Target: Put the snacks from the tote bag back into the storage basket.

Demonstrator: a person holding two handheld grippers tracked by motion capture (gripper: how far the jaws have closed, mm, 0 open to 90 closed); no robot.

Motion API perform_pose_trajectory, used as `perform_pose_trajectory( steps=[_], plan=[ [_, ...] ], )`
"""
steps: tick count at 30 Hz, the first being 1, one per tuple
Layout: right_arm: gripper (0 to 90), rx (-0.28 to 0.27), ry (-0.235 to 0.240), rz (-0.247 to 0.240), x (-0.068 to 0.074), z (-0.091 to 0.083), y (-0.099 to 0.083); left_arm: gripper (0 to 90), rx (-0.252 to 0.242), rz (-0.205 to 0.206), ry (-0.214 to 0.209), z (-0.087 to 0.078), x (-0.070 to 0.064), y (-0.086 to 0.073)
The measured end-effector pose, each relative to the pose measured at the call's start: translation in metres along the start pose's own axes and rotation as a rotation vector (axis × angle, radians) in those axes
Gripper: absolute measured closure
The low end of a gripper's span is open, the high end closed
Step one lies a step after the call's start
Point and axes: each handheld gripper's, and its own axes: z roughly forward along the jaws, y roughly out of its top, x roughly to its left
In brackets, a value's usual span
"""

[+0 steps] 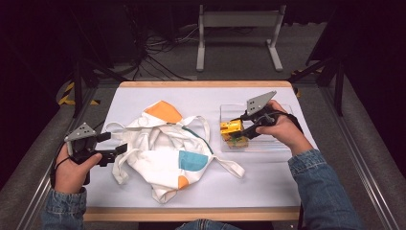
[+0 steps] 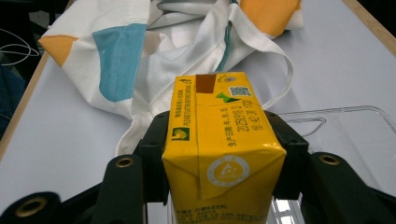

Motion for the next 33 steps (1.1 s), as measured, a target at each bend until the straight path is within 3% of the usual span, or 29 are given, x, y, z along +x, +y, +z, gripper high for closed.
perform_pose_trajectory(
  steps=[10, 15, 33],
  plan=[
    [49.5, 0.036, 0.023, -0.011, 0.003, 0.001, -0.004, 15.8, 0.006, 0.009, -0.003, 0.002, 0.0, 0.001],
    [49.5, 0.018, 0.018, -0.004, 0.004, -0.003, -0.009, 15.8, 0.009, 0.015, -0.009, 0.005, -0.001, 0.002],
    [49.0, 0.051, -0.012, 0.031, 0.005, -0.015, -0.021, 15.8, 0.009, 0.016, -0.025, 0.011, -0.002, 0.006]
  ],
)
